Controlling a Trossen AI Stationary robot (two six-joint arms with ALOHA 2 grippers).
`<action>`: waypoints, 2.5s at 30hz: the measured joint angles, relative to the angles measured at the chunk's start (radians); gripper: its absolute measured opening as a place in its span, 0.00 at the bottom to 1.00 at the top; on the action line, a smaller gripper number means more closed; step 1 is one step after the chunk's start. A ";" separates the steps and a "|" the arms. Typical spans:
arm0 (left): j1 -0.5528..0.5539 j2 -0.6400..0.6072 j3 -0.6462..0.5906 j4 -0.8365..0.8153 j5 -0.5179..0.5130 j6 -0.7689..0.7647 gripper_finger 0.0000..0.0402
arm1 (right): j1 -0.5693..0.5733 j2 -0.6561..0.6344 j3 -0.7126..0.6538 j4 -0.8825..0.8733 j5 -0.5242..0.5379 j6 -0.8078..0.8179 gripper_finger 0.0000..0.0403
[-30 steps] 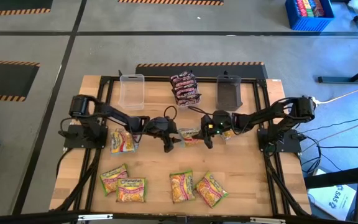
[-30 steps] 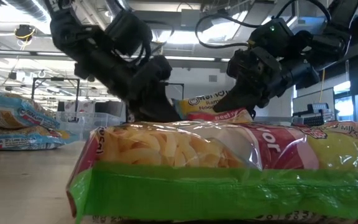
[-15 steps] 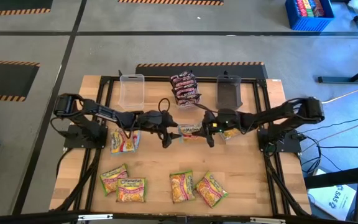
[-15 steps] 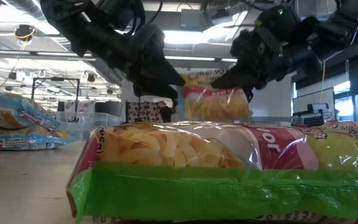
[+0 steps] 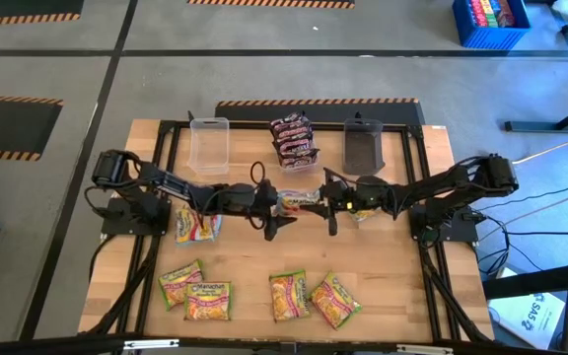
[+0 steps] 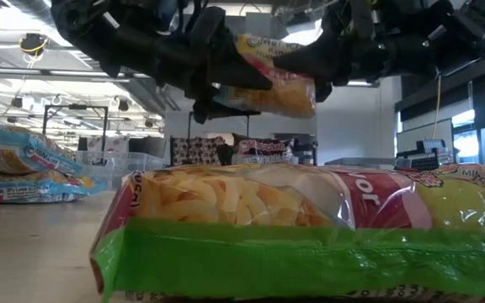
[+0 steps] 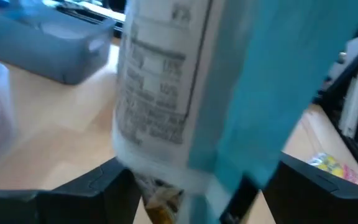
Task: Sort Maruchan noodles
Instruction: Put the blue noodle pack into the black bin
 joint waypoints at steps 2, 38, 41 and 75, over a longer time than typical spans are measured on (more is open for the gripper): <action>-0.010 0.001 0.000 0.017 -0.047 0.003 0.68 | 0.000 0.000 0.000 -0.002 -0.001 0.005 0.25; -0.022 0.045 -0.001 -0.077 -0.098 0.166 0.38 | -0.003 -0.172 0.133 -0.466 0.006 -0.192 0.63; -0.025 0.045 -0.001 -0.075 -0.104 0.161 0.38 | -0.003 -0.128 0.192 -0.540 -0.015 -0.198 0.63; -0.027 0.043 0.000 -0.047 -0.080 0.196 0.48 | -0.003 0.075 0.321 -0.691 -0.014 -0.174 0.23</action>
